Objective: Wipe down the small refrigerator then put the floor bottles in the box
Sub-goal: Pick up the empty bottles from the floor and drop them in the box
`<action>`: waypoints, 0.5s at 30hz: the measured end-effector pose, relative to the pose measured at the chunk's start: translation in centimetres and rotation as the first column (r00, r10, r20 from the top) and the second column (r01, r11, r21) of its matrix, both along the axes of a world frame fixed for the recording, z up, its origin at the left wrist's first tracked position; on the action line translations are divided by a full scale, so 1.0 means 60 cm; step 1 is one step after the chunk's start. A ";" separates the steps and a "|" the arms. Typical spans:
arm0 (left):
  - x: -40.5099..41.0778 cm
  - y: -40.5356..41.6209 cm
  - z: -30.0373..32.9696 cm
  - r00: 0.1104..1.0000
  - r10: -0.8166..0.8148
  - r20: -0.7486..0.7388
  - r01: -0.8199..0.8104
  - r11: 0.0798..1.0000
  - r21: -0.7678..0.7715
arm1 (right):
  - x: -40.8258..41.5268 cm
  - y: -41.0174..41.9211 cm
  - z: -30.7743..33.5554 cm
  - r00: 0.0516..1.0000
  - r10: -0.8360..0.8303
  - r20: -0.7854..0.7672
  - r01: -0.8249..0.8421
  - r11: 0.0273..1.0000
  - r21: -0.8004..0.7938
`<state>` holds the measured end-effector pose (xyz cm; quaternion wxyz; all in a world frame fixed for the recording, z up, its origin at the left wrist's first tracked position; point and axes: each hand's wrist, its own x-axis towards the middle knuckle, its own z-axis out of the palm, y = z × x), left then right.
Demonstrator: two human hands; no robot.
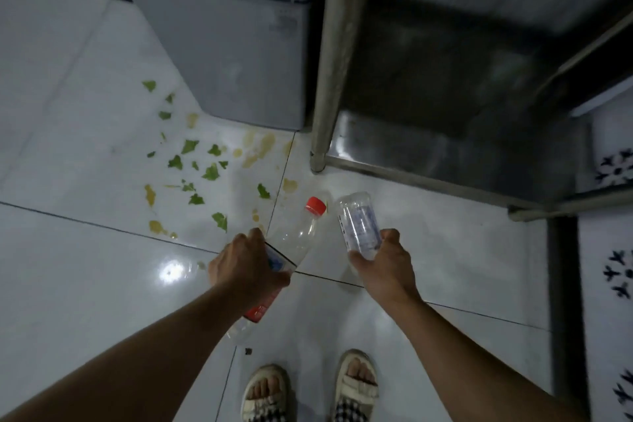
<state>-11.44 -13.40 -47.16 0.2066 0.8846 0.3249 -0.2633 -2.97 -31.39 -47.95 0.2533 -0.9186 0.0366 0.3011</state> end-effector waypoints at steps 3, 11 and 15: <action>-0.006 0.010 0.100 0.998 -0.051 0.036 0.051 0.999 0.004 | -0.015 -0.002 0.102 0.999 -0.044 0.007 0.044 0.999 0.012; -0.014 -0.009 0.316 0.978 -0.171 0.124 0.167 0.985 0.037 | -0.075 -0.061 0.329 0.972 -0.216 0.093 0.208 0.975 0.083; -0.017 -0.046 0.389 0.945 -0.264 0.192 0.261 0.964 0.042 | -0.121 -0.109 0.405 0.949 -0.286 0.134 0.277 0.958 0.081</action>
